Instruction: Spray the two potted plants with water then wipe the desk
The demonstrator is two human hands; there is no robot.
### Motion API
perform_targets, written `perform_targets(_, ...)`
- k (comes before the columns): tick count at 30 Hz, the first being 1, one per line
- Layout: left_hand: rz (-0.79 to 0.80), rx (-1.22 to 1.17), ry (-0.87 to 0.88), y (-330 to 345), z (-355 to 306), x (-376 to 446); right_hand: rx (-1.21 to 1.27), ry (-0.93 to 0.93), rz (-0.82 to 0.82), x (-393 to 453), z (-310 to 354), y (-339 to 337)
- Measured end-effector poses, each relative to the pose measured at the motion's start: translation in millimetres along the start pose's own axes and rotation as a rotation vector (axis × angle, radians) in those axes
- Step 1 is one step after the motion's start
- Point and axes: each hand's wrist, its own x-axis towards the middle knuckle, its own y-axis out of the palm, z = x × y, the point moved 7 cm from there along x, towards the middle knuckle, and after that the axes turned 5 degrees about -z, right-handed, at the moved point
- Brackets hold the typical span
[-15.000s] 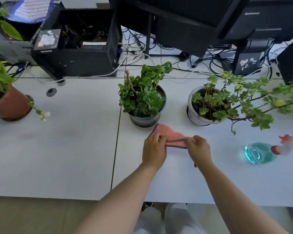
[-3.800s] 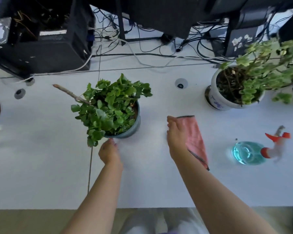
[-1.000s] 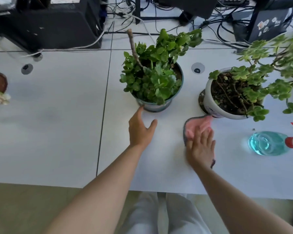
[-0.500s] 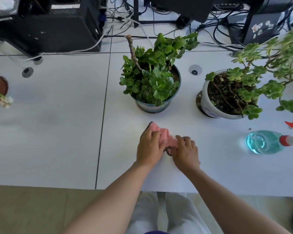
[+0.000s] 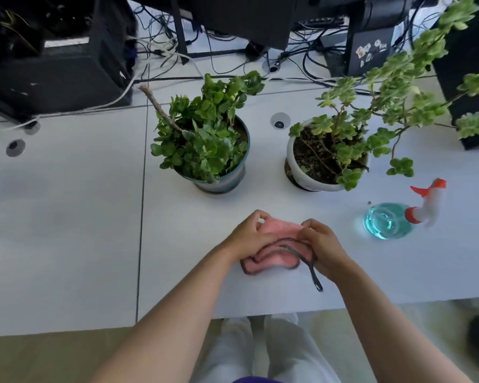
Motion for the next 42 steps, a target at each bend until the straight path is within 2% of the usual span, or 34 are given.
perform_targets(3,-0.268,0.283,0.084,-16,3,12,-0.38,-0.127,-0.173,16,-1,-8)
perform_targets(5,-0.402,0.504,0.171,-14,1,11,-0.414,-0.132,-0.342,18,-5,-29)
perform_targets(7,-0.411,0.665,0.233,0,0,11,-0.36,-0.097,-0.561,10,-14,-62)
perform_targets(9,-0.359,0.73,0.24,18,2,14,-0.261,0.022,-0.777,1,-32,-101)
perform_targets(11,-0.348,0.761,0.21,28,4,17,-0.123,0.071,-0.905,-7,-40,-135)
perform_targets(13,-0.384,0.777,0.177,31,2,19,-0.095,-0.079,-0.882,-2,-28,-162)
perform_targets(16,-0.415,0.843,0.222,40,-5,20,-0.085,-0.269,-0.742,12,2,-183)
perform_targets(21,-0.441,0.884,0.205,52,-7,19,-0.181,-0.282,-0.628,7,6,-146)
perform_targets(27,-0.461,0.852,0.092,43,2,13,-0.377,-0.383,-0.378,-11,-15,-76)
perform_targets(30,-0.454,0.8,0.061,35,10,8,-0.377,-0.382,-0.354,-12,-19,-60)
perform_targets(35,-0.421,0.717,0.092,22,16,-8,-0.28,-0.254,-0.38,-14,-30,-55)
perform_targets(38,-0.449,0.669,0.13,8,9,-24,-0.208,-0.106,-0.489,-29,-54,-52)
perform_targets(40,-0.428,0.583,0.111,-4,6,-37,-0.246,0.062,-0.563,-44,-75,-39)
perform_targets(42,-0.338,0.453,0.082,-16,0,-52,-0.322,0.167,-0.444,-54,-77,0)
